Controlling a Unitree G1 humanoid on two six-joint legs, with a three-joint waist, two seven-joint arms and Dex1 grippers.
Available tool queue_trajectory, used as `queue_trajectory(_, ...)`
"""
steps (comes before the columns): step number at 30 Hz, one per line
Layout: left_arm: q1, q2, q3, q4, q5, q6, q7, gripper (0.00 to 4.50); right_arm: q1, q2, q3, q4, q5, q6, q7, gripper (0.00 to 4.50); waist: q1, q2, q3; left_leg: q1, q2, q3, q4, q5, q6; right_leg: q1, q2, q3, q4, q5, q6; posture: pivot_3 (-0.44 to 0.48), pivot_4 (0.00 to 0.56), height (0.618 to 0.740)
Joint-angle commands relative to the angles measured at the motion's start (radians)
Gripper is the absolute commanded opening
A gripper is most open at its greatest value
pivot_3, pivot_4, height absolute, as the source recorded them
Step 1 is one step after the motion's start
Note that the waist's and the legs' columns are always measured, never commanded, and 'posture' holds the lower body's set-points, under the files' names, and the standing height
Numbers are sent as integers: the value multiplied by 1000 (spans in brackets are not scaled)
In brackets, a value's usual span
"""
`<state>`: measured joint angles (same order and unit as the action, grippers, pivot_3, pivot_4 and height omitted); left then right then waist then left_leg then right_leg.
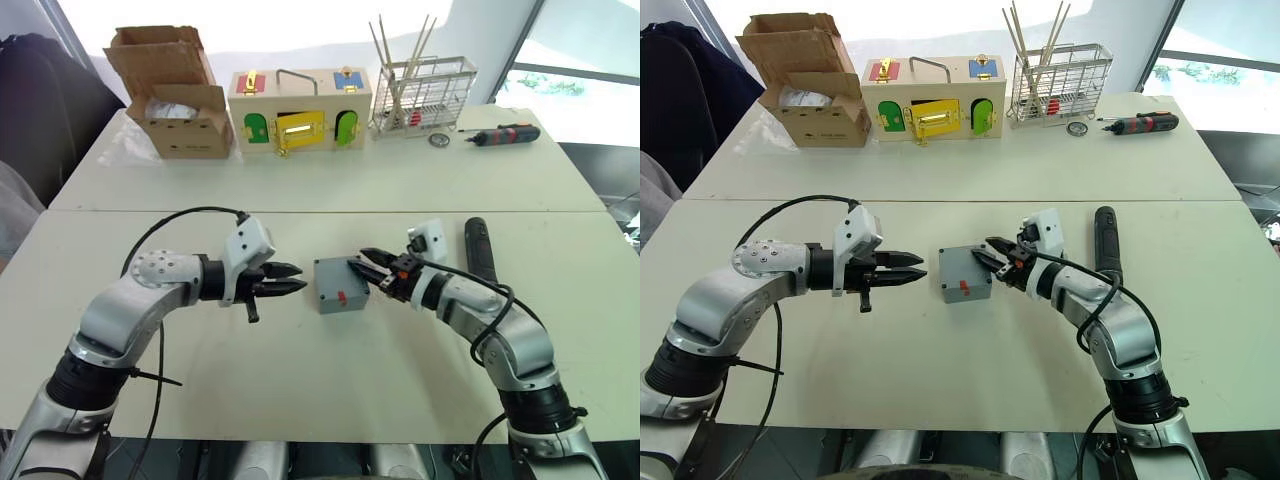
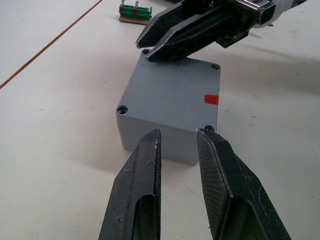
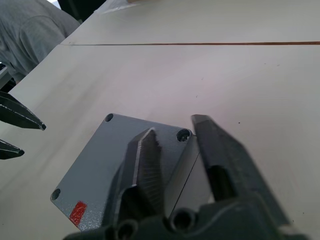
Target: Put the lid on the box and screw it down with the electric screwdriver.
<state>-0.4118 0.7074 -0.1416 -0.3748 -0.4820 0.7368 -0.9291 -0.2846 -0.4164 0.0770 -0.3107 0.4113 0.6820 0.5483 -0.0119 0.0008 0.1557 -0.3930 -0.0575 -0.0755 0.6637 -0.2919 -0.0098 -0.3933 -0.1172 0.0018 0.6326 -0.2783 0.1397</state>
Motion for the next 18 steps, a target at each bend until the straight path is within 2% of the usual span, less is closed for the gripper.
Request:
queue_trajectory(1, 5, 0, 13, -32, -4, -10, 7, 1076, -19, -10, -21, -54, 17, 3, 7, 3273, 0, 0, 0, 0, 0, 0, 0, 0, 0, 0, 0, 0, 0, 0, 0, 0, 150, 731)
queue_trajectory(3, 10, -4, 13, -30, -3, -11, 11, 1076, -26, -14, -47, -79, 31, 21, -2, 4040, 1, 0, 0, 0, 0, 0, 0, 0, 0, 0, 0, 0, 0, 0, 0, 0, 150, 731)
queue_trajectory(5, 16, -8, 11, -27, -2, -13, 17, 1076, -33, -21, -91, -115, 63, 53, -11, 4479, 1, 0, 0, 0, 0, 0, 0, 0, 0, 0, 0, 0, 0, 0, 0, 0, 150, 731)
queue_trajectory(9, 29, -16, 5, -12, 9, -22, 25, 1076, -16, -52, -184, -198, 186, 151, 4, 4479, 2, 0, 0, 0, 0, 0, 0, 0, 0, 0, 0, 0, 0, 0, 0, 0, 150, 731)
queue_trajectory(12, 36, -39, -21, 28, 50, -51, 48, 1076, 61, -114, -220, -275, 300, 227, 67, 4479, 5, 0, 0, 0, 0, 0, 0, 0, 0, 0, 0, 0, 0, 0, 0, 0, 150, 731)
queue_trajectory(18, 18, -110, -90, 127, 146, -118, 88, 1076, 180, -159, -143, -308, 309, 224, 102, 4479, 2, 0, 0, 0, 0, 0, 0, 0, 0, 1, -1, 0, -1, 0, 0, 0, 150, 731)
